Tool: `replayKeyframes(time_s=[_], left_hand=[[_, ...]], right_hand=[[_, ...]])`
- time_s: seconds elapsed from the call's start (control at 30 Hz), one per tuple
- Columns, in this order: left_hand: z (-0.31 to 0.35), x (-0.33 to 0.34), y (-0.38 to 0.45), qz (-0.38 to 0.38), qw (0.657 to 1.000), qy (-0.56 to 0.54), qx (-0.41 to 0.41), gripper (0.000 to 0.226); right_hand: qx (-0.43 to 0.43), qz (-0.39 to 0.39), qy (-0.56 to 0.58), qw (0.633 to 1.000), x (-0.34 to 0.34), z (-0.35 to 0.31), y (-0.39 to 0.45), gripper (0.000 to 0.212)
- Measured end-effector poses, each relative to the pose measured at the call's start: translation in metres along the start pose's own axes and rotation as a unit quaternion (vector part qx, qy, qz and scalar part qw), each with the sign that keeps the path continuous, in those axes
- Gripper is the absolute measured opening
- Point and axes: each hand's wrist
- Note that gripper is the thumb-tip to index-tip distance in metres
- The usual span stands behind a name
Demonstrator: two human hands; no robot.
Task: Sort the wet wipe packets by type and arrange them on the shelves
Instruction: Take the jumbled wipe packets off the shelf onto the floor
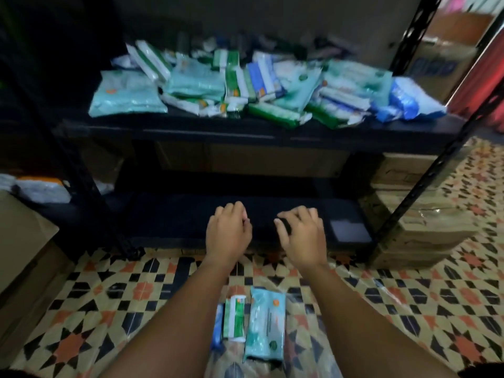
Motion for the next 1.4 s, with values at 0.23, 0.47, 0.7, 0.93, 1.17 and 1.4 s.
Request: replayKeyframes(time_s=[0.23,0.47,0.7,0.93,1.17,1.4], left_hand=[[0.038,-0.076,0.086,0.159,0.975,0.077,0.136,0.023],[0.07,-0.126,0.154,0.142,0.966,0.178,0.122,0.072],[0.079,-0.14,0.206,-0.128,0.969,0.203,0.063,0.142],[0.073,-0.124,0.227,-0.176,0.961,0.199,0.08,0.135],[0.059,-0.114,0.221,-0.065,0.976,0.153,0.143,0.078],[0.062,-0.106,0.222,-0.005,0.965,0.18,0.19,0.06]], right_hand=[[-0.02,0.133,-0.053,0.989,-0.079,0.006,0.092,0.024],[-0.007,0.134,-0.124,0.983,-0.129,0.014,0.153,0.036],[0.087,-0.016,-0.124,0.988,-0.143,0.015,0.193,0.056],[0.107,-0.11,-0.145,0.977,-0.135,0.015,0.217,0.069],[0.165,-0.18,-0.101,0.964,-0.133,0.023,0.229,0.071],[0.097,-0.085,-0.192,0.973,-0.128,0.016,0.222,0.056]])
Point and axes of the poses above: each hand's wrist, its own y-axis towards the middle knuckle, its own x-axis out of the palm, z = x × y, and after that the axes turned 2 degrees about x, right-handed
